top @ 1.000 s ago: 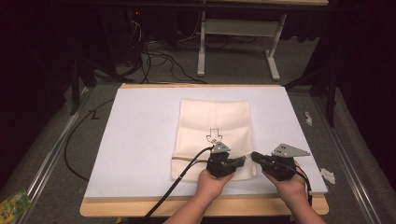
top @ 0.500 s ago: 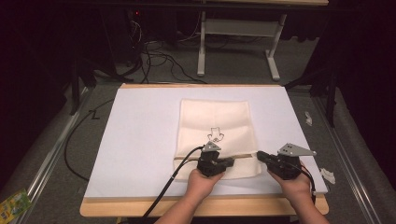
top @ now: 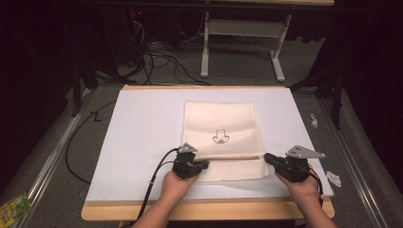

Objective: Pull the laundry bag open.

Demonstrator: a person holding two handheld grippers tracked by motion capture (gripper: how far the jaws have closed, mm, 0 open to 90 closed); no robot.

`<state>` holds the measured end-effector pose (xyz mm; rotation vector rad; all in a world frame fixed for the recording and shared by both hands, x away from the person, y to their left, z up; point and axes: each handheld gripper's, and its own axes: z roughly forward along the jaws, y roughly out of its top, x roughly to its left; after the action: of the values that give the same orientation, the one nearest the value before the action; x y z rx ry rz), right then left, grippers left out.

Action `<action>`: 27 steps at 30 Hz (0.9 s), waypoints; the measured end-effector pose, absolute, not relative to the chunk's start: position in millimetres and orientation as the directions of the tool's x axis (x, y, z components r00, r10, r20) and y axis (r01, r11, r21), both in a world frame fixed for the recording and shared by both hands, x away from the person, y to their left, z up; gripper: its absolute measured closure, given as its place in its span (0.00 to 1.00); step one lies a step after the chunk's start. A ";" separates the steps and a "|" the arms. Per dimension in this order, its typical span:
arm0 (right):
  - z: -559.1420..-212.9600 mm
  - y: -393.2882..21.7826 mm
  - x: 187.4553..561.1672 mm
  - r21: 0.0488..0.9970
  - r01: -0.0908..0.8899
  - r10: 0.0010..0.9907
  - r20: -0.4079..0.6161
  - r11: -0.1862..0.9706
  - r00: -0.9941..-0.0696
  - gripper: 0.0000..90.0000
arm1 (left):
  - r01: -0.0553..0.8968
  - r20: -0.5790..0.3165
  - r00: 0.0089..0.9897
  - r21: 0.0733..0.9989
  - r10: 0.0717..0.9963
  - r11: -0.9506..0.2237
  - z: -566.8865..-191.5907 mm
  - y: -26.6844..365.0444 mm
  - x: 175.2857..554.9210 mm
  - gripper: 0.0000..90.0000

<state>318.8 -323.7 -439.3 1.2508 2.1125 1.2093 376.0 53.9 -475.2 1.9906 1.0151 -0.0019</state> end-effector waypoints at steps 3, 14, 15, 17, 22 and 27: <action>-439.9 -330.1 318.8 0.830 0.512 0.862 0.081 0.220 -0.500 0.96 | 0.669 -0.339 0.627 0.696 0.702 -0.261 -472.5 92.6 374.0 0.97; -443.1 -330.8 320.4 0.820 0.524 0.881 0.054 0.229 -0.469 0.95 | 0.654 -0.305 0.634 0.702 0.711 -0.281 -483.5 118.8 370.1 0.97; -445.3 -332.5 320.3 0.815 0.535 0.884 0.061 0.223 -0.463 0.92 | 0.650 -0.303 0.638 0.704 0.708 -0.284 -483.5 118.6 369.2 0.95; -447.4 -334.8 320.1 0.812 0.538 0.883 0.062 0.227 -0.465 0.90 | 0.624 -0.287 0.657 0.726 0.697 -0.289 -480.7 119.6 366.6 0.93; -448.1 -342.3 317.3 0.820 0.534 0.892 0.068 0.205 -0.447 0.71 | 0.545 -0.236 0.660 0.804 0.713 -0.238 -463.7 131.2 362.5 0.62; -443.6 -363.2 317.5 0.864 0.482 0.926 0.053 0.145 -0.375 0.40 | 0.438 -0.046 0.588 0.858 0.808 -0.269 -452.6 153.5 363.2 0.43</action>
<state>317.5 -363.2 -443.6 1.3411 1.9252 1.1563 363.2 153.5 -452.6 1.9034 1.0005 0.5094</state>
